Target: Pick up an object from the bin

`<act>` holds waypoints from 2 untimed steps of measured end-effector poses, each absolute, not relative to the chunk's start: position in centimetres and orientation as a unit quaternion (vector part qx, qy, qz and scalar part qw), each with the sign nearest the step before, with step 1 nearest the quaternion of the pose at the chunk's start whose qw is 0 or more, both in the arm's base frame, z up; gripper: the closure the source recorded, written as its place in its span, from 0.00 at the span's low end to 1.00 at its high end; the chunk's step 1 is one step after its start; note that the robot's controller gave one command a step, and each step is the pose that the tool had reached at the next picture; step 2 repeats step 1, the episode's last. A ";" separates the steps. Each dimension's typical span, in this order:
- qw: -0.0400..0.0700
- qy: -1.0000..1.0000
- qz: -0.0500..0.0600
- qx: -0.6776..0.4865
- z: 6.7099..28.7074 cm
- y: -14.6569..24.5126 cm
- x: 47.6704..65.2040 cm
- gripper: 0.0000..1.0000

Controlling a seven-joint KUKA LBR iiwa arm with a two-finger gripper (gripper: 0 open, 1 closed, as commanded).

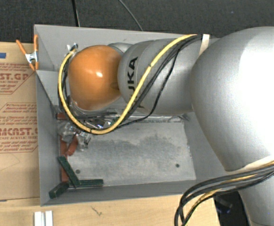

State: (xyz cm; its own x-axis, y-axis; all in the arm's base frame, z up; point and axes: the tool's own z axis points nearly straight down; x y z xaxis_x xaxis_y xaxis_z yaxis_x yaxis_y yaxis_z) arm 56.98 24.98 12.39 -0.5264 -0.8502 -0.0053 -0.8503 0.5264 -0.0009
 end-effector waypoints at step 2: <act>0.002 0.874 0.001 -0.487 14.8 25.0 57.0 1.00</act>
Offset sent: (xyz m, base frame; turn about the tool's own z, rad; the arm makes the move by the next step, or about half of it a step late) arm 0.0001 -0.0001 0.0216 0.0000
